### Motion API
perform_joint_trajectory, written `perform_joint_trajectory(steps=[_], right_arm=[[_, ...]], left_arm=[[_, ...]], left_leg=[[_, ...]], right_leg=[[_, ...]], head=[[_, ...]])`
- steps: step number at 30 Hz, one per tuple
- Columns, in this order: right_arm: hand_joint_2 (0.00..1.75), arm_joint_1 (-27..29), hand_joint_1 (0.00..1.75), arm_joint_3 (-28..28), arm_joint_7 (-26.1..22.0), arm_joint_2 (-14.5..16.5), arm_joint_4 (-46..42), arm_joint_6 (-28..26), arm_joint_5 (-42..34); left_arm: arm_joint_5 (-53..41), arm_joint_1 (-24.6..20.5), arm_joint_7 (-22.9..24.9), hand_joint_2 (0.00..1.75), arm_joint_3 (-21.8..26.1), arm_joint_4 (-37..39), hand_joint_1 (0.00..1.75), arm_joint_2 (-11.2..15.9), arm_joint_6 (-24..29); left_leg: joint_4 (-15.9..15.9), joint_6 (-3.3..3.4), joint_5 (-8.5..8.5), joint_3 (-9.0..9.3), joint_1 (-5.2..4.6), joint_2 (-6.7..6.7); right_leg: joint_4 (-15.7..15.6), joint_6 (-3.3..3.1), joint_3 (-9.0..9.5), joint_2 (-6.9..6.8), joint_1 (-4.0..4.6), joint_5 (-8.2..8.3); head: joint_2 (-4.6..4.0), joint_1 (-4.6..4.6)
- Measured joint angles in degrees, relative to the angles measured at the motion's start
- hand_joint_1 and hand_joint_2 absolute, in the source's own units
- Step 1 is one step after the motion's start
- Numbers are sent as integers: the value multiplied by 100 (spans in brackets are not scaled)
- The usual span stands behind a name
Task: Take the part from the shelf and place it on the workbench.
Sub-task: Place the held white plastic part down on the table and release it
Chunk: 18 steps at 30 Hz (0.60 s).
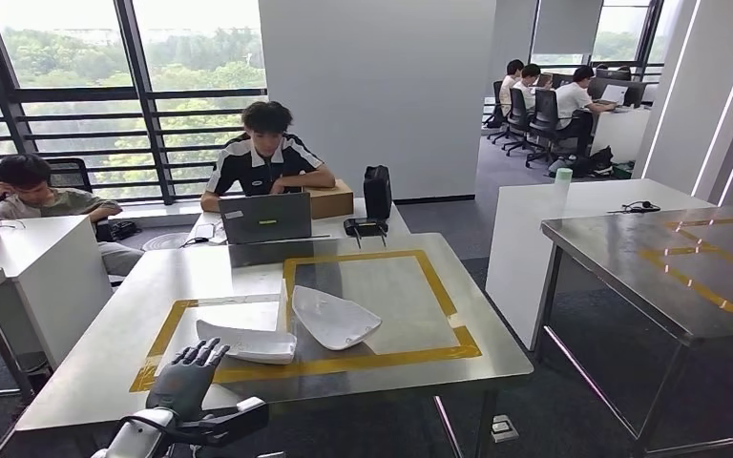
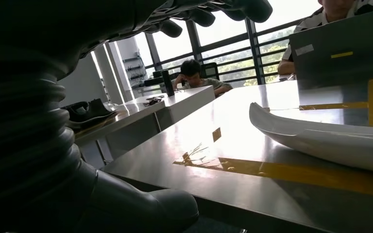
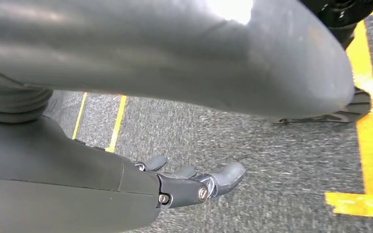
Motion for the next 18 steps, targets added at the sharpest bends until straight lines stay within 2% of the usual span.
perform_joint_trajectory(steps=[1, 2, 4, 5, 6, 7, 9, 10, 11, 12, 13, 14, 16, 17, 18], right_arm=[[0, 0, 0, -1, -2, -1, -1, 0, 1], [0, -1, 0, -1, -2, -3, -1, 0, 0], [0, 2, 0, 1, 0, -5, -1, 0, 1], [0, 6, 0, 1, 2, -5, 0, 0, 1], [0, 10, 0, -1, 3, -1, 0, 0, 2], [0, 15, 0, -2, 3, 4, 0, 8, 3], [0, 13, 0, -3, 3, 13, 0, 32, 5], [0, 10, 0, -2, 3, 14, 0, 44, 6], [0, 9, 0, -2, 3, 14, 0, 43, 7], [0, 8, 0, -2, 4, 14, 0, 37, 8], [0, 9, 0, -2, 4, 14, 0, 32, 9], [0, 7, 0, -3, 5, 14, 0, 27, 11], [0, -4, 0, -3, 4, 10, 0, 29, 19], [0, -9, 0, -2, 3, 8, 0, 32, 25], [0, -12, 0, -2, 2, 5, 0, 35, 34]], left_arm=[[-2, -5, -1, 175, 1, -10, 0, -10, 5], [-3, -11, -1, 175, 1, -19, 0, -19, 11], [-4, -20, -1, 175, 3, -17, 0, -31, 20], [-4, -26, -1, 175, 4, -10, 0, -33, 20], [-4, -31, 1, 175, 6, -4, 0, -36, 19], [-5, -37, 1, 175, 7, -1, 0, -39, 19], [-7, -38, 1, 175, 8, 1, 0, -44, 19], [-9, -30, -1, 175, 8, 3, 0, -44, 20], [-12, -18, -3, 175, 8, 5, 0, -43, 20], [-15, -8, -7, 175, 8, 8, 0, -42, 21], [-18, -1, -11, 175, 9, 11, 0, -40, 23], [-19, 1, -15, 175, 10, 11, 0, -39, 26], [-20, -7, -19, 175, 16, 3, 0, -32, 29], [-20, -11, -19, 175, 21, -2, 0, -28, 29], [-20, -14, -20, 175, 26, -4, 0, -25, 29]], left_leg=[[-307, 27, -39, 217, -9, -9], [-495, 65, -101, 326, -26, -21], [-563, 181, -70, 304, -62, -27], [-573, 236, -27, 273, -67, -14], [-580, 291, 29, 243, -69, 0], [-587, 339, 90, 197, -67, 11], [-583, 394, 211, 60, -86, 16], [-580, 407, 274, -23, -101, 15], [-577, 412, 336, -107, -117, 15], [-572, 411, 393, -188, -129, 14], [-567, 405, 447, -262, -135, 13], [-559, 394, 497, -324, -136, 14], [-553, 346, 585, -408, -141, 21], [-555, 315, 623, -426, -140, 26], [-567, 282, 662, -435, -139, 32]], right_leg=[[10, 39, -35, 2, 0, 46], [14, 80, -55, 5, 1, 89], [-3, 164, -71, 15, -21, 181], [23, 199, -95, 20, -36, 161], [121, 225, -142, 24, -50, 49], [327, 242, -225, 26, -56, -162], [1030, 251, -448, 25, -49, -705], [1375, 247, -529, 26, -41, -883], [1588, 234, -536, 26, -30, -943], [1611, 213, -447, 27, -16, -892], [1432, 185, -255, 27, 4, -772], [1082, 149, 34, 27, 30, -667], [348, 81, 551, 27, 84, -631], [125, 52, 686, 27, 108, -663], [41, 26, 713, 26, 126, -678]], head=[[1, 3], [1, 4], [1, 3], [-1, -3], [-2, -4], [-3, -4], [-4, 0], [-4, 0], [-4, 1], [-4, 1], [-4, 1], [-4, 2], [-4, 2], [-4, 1], [-4, 2]])
